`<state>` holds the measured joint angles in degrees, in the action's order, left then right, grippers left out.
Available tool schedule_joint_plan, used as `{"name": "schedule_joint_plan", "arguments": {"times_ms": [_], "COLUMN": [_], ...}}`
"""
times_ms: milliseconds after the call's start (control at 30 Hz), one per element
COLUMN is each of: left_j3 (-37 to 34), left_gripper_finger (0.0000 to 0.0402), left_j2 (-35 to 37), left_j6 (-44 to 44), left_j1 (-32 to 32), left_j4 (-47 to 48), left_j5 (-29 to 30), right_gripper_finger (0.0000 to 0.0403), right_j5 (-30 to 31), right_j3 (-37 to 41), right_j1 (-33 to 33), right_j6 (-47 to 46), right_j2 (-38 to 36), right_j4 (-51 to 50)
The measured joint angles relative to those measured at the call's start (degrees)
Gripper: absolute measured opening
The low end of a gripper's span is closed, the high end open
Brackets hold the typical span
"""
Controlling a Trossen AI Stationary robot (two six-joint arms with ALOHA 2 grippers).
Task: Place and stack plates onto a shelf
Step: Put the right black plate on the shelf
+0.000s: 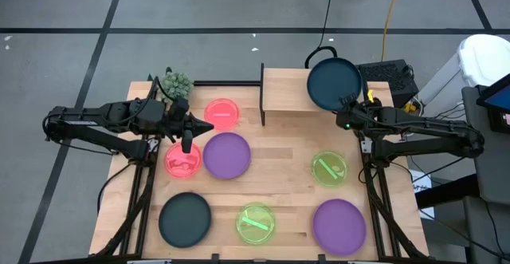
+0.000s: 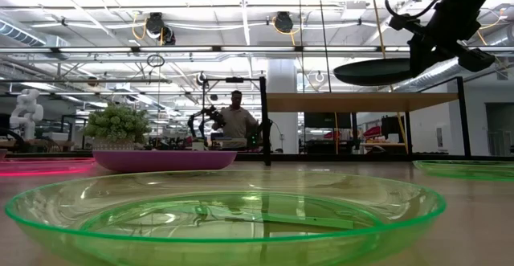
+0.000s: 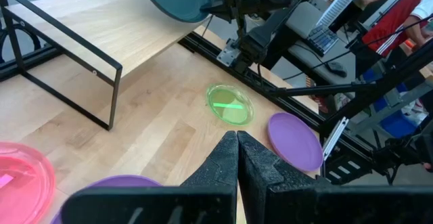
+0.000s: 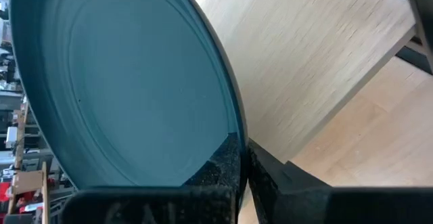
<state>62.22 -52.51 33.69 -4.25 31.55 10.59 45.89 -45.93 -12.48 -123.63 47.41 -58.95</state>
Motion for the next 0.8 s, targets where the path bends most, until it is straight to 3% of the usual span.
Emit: {"name": "schedule_joint_plan", "arguments": {"times_ms": [200,800], "left_j3": [0.0,0.0], "left_gripper_finger": [0.0001,0.0001], "left_j2": [0.0,0.0], "left_j6": [0.0,2.55], "left_j1": [-0.02,0.0], "left_j4": [0.0,-0.02], "left_j5": [0.02,0.02], "right_gripper_finger": [0.0004,0.0004], "right_j5": [-2.55,-2.81], "right_j3": [0.0,0.0], "right_j1": [-1.69,-3.62], "right_j6": [-0.15,-0.2], "right_j2": [0.08,0.12], "right_j4": [-0.66,-1.41]}}
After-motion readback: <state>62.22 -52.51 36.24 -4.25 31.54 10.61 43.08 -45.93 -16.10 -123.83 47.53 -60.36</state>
